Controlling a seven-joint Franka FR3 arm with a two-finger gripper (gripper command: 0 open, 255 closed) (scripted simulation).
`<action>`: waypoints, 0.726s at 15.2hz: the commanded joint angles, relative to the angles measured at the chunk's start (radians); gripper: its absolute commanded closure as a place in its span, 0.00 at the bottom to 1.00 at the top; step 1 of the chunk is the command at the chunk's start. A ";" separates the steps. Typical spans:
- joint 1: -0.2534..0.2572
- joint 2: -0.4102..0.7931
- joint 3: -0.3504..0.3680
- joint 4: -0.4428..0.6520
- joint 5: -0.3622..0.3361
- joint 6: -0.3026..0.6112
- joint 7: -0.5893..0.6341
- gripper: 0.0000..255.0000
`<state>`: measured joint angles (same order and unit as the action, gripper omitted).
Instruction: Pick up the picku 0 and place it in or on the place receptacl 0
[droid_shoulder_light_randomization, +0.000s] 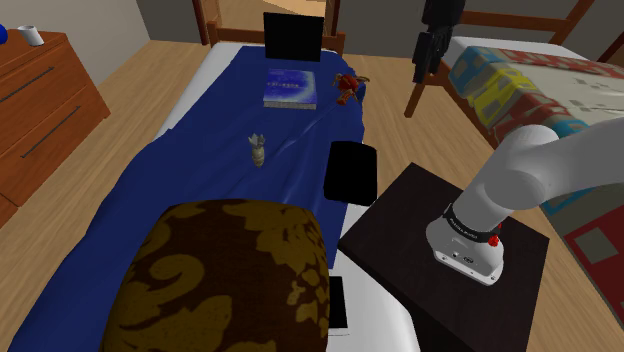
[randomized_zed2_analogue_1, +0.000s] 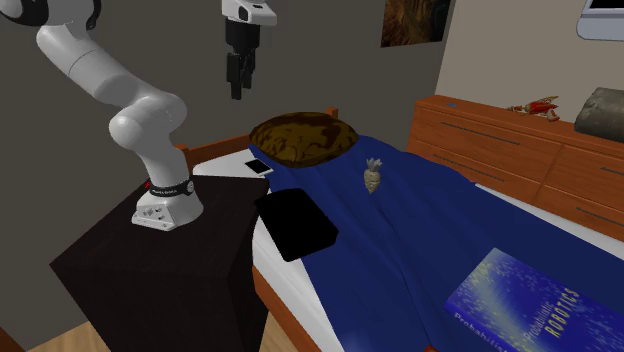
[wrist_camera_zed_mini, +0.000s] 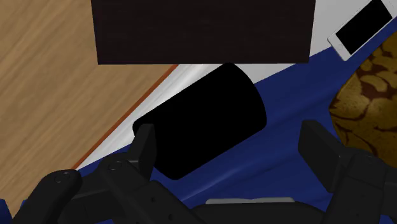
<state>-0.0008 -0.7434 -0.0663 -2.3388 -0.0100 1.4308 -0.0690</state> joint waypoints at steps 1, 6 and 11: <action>0.000 0.000 0.000 0.000 0.000 0.000 0.000 0.00; 0.017 0.065 0.054 -0.072 0.053 0.189 0.081 0.00; 0.034 0.169 0.108 -0.106 0.094 0.381 0.156 0.00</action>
<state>0.0284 -0.5984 0.0276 -2.4374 0.0741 1.7660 0.0680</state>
